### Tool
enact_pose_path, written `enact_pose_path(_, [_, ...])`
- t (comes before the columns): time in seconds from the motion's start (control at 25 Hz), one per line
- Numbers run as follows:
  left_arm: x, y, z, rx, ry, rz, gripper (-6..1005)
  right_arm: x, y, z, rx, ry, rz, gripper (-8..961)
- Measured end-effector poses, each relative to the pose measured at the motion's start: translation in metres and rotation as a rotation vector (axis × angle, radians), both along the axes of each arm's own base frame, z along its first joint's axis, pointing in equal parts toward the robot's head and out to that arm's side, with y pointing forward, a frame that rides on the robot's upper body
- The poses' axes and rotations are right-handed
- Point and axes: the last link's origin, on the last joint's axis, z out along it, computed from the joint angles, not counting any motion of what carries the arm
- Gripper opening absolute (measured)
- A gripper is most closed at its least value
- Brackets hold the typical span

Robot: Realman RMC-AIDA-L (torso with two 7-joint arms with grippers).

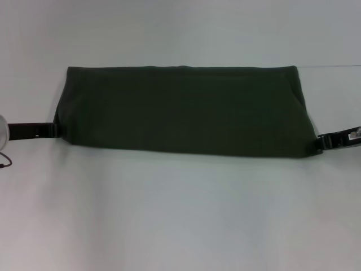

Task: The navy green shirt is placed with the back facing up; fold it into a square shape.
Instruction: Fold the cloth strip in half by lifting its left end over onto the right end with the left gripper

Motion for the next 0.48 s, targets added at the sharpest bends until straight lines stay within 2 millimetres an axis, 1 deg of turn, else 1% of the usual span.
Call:
enact_pose_path(0.2, [0.0, -0.011, 0.007, -0.06, -0.031, 0.007, 2, 0.001, -0.005, 0.007, -0.033, 0.003, 0.013, 36])
enact_pose_path(0.48, [0.004, -0.033, 0.019, -0.188, -0.13, 0.01, 2, 0.004, -0.009, 0.014, -0.059, -0.004, 0.02, 36])
